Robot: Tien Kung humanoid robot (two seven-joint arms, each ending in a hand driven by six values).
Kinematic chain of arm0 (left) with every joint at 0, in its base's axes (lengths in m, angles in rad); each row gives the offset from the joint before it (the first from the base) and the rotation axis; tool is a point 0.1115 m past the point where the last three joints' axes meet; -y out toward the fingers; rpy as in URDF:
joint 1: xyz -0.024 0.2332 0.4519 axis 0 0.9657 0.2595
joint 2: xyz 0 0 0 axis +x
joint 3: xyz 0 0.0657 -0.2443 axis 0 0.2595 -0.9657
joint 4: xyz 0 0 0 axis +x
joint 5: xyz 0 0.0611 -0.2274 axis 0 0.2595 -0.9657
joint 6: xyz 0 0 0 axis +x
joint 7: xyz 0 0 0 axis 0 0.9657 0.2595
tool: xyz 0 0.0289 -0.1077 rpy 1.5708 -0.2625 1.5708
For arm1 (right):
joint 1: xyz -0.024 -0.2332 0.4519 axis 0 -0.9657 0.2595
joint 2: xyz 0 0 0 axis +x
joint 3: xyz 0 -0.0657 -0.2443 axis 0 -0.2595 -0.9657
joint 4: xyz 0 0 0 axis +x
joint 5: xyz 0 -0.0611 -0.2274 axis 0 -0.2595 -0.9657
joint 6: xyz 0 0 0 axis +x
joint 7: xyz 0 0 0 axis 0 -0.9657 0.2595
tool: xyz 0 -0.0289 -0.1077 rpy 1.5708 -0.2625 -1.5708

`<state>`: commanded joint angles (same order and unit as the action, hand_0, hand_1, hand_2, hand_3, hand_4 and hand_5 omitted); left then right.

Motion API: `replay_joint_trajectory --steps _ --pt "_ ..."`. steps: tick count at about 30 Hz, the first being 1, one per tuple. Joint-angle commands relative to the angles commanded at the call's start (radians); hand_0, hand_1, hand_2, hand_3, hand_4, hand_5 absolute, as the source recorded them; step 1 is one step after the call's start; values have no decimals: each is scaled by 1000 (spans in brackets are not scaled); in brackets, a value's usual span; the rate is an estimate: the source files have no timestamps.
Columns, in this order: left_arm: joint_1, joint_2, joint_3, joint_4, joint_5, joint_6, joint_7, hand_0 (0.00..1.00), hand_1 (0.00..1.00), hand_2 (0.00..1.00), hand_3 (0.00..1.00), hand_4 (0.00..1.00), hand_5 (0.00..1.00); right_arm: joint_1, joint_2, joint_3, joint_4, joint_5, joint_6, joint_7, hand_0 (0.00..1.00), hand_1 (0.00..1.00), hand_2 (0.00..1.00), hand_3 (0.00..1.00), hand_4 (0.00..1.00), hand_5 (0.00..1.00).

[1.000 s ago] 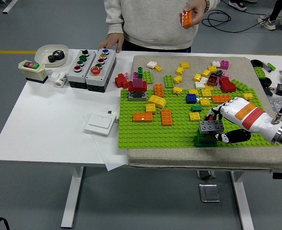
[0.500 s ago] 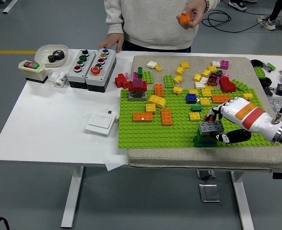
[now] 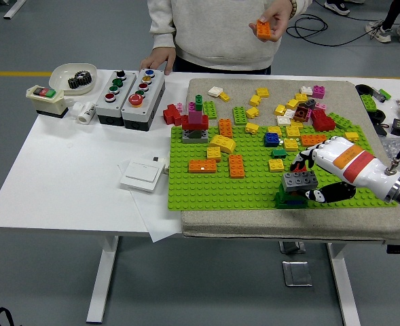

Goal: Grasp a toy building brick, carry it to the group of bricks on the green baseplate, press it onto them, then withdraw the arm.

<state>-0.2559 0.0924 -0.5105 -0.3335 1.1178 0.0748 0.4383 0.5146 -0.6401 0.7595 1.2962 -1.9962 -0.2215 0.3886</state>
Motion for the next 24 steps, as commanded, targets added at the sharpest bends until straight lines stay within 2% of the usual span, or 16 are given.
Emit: replay_joint_trajectory --steps 24 --pt "-1 0 0 0 1 -1 0 647 710 731 581 653 650 10 22 -5 0 16 -38 -13 406 536 627 709 967 418"
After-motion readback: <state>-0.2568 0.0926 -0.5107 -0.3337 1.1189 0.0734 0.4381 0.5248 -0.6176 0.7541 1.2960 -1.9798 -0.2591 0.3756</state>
